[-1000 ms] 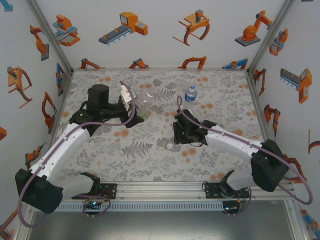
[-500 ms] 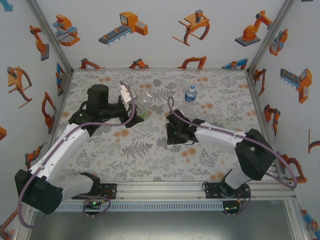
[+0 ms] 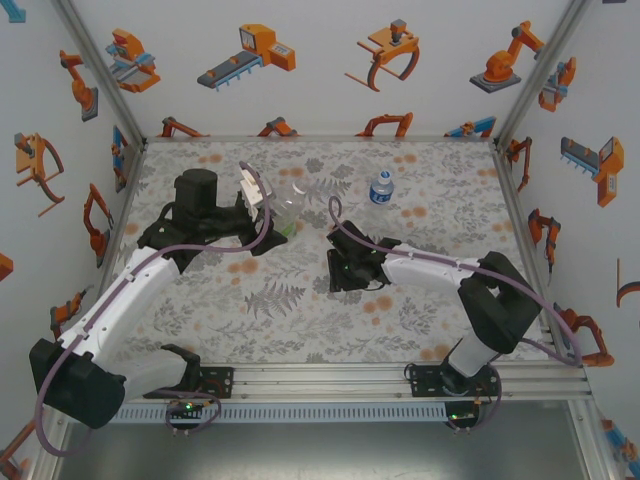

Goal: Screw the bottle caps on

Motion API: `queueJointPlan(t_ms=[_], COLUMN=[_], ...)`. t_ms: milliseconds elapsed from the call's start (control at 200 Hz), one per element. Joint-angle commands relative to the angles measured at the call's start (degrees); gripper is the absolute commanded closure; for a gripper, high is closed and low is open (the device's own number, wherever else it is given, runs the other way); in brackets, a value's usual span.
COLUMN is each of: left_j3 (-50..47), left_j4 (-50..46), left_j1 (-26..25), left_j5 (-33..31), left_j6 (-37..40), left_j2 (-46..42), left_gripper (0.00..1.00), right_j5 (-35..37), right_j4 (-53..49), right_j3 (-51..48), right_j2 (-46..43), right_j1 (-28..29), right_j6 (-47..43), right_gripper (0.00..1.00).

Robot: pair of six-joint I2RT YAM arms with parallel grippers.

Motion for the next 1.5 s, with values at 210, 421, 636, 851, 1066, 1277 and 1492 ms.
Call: queueJointPlan(t_ms=[210,421,636,851,1066,1277,1492], left_j3=[0.53,0.5,0.67,0.86,0.91,1.0,1.16], left_j4=[0.24,0.19,0.14,-0.21,-0.21,-0.3,-0.32], left_j1=[0.32,0.37,0.38,0.48,0.47,0.43,0.44], left_j5=[0.42,0.44,0.45,0.4,0.4,0.34,0.39], left_j6=[-1.02,-1.07,-1.12,-1.19,-1.29,-1.33,-1.35], left_j2=[0.18,0.31,0.61,0.79,1.02,1.12,1.33], left_gripper=[0.99,0.99,0.99,0.99,0.99,0.99,0.99], right_j5=[-0.31,-0.37,-0.55,0.55,1.68,1.39,1.8], right_j4=[0.32,-0.14,-1.1,-3.08,-5.53,-6.36,-7.24], right_j3=[1.65,2.05,4.17,5.52,6.54,6.91,7.54], right_j2=[2.01,1.44,0.44,2.07,3.16,4.47,4.77], right_j1=[0.5,0.58,1.77,2.67,2.97,3.15,3.51], right_j6=[1.26,1.22,1.02,1.02,0.75,0.75,0.44], right_gripper=[0.58,0.58,0.58,0.58,0.58,0.58,0.56])
